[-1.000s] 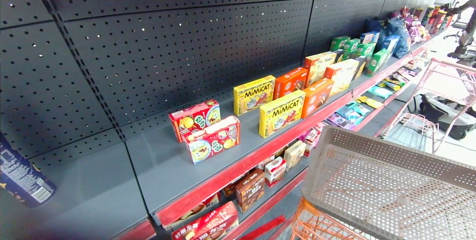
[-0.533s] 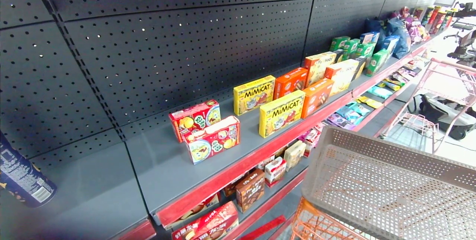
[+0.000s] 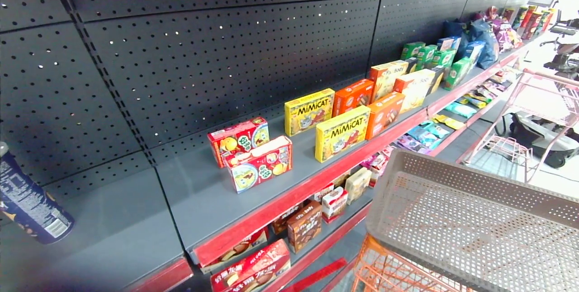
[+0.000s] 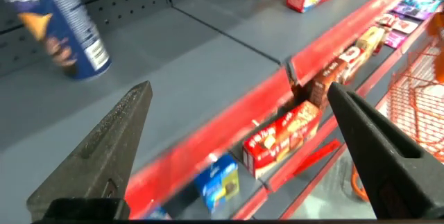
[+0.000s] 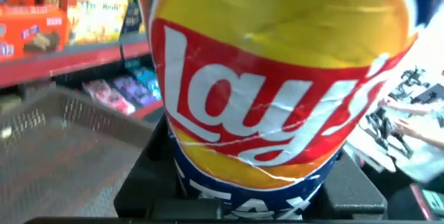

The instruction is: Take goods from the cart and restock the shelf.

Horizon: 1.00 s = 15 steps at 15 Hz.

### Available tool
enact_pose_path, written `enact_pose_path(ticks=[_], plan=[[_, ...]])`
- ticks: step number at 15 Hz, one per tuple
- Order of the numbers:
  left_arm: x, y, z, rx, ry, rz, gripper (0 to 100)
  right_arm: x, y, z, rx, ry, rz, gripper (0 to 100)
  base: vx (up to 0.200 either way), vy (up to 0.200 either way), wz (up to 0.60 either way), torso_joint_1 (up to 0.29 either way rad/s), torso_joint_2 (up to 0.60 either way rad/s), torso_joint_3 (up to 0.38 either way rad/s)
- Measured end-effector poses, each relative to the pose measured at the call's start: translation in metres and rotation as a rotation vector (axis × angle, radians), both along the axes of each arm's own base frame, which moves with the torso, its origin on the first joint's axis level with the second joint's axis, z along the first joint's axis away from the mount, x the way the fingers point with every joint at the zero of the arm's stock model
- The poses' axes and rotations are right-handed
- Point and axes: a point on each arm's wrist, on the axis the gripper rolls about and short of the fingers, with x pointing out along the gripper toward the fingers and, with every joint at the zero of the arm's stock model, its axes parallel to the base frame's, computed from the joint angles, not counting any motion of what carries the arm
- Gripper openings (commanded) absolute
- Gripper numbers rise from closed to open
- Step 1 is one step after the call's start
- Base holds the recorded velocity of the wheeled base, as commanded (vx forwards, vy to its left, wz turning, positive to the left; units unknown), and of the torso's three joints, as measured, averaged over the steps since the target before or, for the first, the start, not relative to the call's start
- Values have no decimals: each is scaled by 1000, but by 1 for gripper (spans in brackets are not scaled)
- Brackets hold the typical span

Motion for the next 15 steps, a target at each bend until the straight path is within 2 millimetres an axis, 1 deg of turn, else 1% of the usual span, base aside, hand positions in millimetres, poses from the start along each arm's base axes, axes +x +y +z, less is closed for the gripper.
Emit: enact_pose_path(ticks=[1, 4, 7, 15], plan=[[0, 0, 0, 0, 0, 0, 100, 0, 0, 0, -1, -2, 4, 0, -200, 0, 0, -2, 2, 2], [0, 0, 0, 0, 0, -1, 100, 1, 0, -4, -1, 9, 15, 0, 0, 0, 0, 0, 0, 0], [0, 0, 0, 0, 1, 0, 100, 2, 0, -9, 0, 26, 19, 0, 0, 0, 600, 12, -1, -1], [0, 0, 0, 0, 0, 0, 100, 3, 1, -11, -4, 30, 66, 0, 0, 0, 600, 1, 1, 5]])
